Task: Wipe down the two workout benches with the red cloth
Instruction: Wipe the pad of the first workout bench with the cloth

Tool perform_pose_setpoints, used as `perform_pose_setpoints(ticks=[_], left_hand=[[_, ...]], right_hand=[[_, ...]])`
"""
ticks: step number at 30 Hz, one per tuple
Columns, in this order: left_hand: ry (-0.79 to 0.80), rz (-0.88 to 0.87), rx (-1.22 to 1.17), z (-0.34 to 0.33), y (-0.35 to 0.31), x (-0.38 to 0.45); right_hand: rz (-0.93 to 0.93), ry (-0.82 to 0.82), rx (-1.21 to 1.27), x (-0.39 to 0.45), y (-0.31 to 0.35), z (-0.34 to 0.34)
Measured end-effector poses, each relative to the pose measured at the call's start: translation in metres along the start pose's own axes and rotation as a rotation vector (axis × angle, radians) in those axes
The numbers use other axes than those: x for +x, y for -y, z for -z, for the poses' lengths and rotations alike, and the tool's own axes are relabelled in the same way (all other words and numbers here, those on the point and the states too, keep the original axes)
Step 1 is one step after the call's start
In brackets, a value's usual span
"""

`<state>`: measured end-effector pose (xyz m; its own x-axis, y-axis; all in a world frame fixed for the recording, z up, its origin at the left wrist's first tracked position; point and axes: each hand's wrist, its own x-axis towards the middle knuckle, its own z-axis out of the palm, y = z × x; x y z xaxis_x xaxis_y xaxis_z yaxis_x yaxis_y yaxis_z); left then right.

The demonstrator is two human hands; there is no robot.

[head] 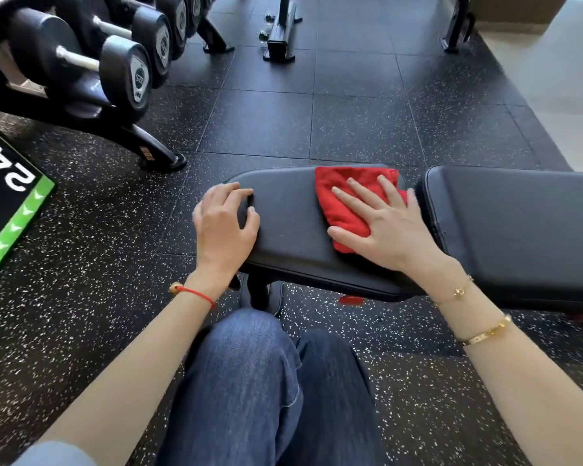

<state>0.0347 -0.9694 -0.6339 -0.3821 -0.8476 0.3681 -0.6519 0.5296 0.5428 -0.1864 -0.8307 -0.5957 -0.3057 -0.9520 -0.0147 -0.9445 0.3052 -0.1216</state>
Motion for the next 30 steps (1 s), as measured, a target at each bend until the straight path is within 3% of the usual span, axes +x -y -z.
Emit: perform_pose_setpoints(ticks=[5,12,18,21,26,30], left_hand=[[-0.004,0.069,-0.023,0.008,0.009,-0.005],[-0.018,0.092,-0.063,0.005,0.01,-0.007],[-0.003,0.108,-0.039,0.006,0.006,-0.008],[-0.004,0.111,-0.03,0.007,0.005,-0.009],[0.005,0.092,-0.04,0.01,0.008,-0.007],[-0.01,0.094,-0.039,0.009,0.009,-0.007]], right_hand=[[-0.037,-0.027,0.075,0.036,0.036,-0.005],[0.196,-0.09,0.048,-0.005,0.066,-0.016],[-0.042,-0.115,0.036,0.046,0.044,-0.01],[0.006,-0.095,0.038,0.063,0.074,-0.011],[0.232,-0.11,0.054,0.01,0.098,-0.02],[0.112,-0.151,0.086,-0.017,0.061,-0.016]])
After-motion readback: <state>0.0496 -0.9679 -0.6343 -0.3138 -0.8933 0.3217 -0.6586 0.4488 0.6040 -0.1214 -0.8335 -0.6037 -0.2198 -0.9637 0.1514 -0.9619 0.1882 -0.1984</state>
